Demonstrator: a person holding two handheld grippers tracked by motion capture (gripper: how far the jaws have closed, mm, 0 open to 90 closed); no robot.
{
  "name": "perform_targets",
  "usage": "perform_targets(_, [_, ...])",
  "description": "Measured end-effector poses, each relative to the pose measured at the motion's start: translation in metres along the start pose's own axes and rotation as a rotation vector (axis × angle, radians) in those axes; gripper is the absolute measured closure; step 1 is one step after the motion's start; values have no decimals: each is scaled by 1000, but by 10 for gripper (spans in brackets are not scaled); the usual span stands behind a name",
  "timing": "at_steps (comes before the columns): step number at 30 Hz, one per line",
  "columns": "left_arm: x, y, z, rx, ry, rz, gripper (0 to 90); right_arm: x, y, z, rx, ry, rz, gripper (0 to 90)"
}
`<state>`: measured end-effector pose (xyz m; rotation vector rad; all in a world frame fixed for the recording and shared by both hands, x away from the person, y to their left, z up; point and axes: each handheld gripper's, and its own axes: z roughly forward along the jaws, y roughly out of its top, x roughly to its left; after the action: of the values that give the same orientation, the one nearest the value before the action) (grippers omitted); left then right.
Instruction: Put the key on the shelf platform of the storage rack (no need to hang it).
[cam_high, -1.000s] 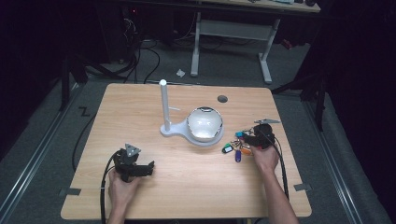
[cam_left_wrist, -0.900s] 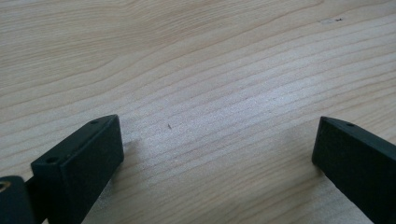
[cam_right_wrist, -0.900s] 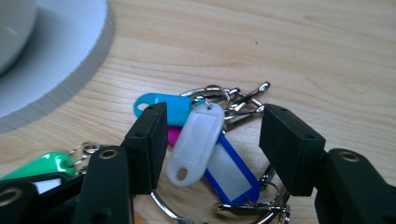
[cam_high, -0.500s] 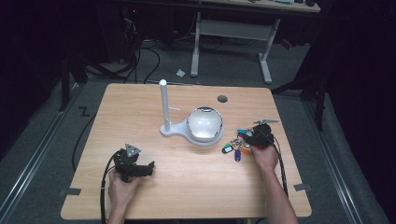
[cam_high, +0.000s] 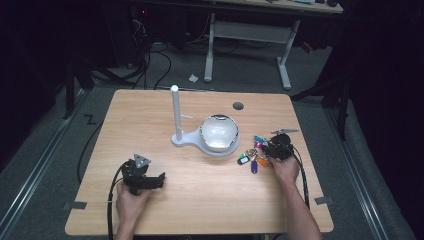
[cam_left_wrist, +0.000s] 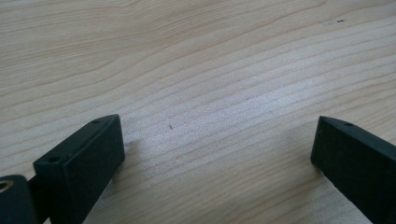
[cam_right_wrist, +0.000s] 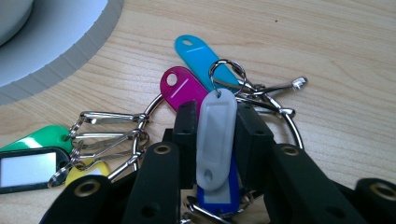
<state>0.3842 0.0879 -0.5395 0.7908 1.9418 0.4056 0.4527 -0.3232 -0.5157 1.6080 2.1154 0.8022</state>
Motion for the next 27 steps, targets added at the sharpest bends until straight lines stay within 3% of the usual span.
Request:
perform_targets(2, [0,0,0,0,0,0,32,-1,-1,-3,-24,12,-7,852])
perform_targets(6, [0,0,0,-1,1,-3,32,1,0,-3,-7,-3,-45,853])
perform_targets(12, [0,0,0,-1,1,-2,33,2,-1,-8,-31,6,-58,855])
perform_targets(18, [0,0,0,-1,1,-3,33,-2,4,-29,-83,27,-43,855])
perform_targets(27, [0,0,0,-2,1,-3,34,-2,9,-67,-160,48,-65,857])
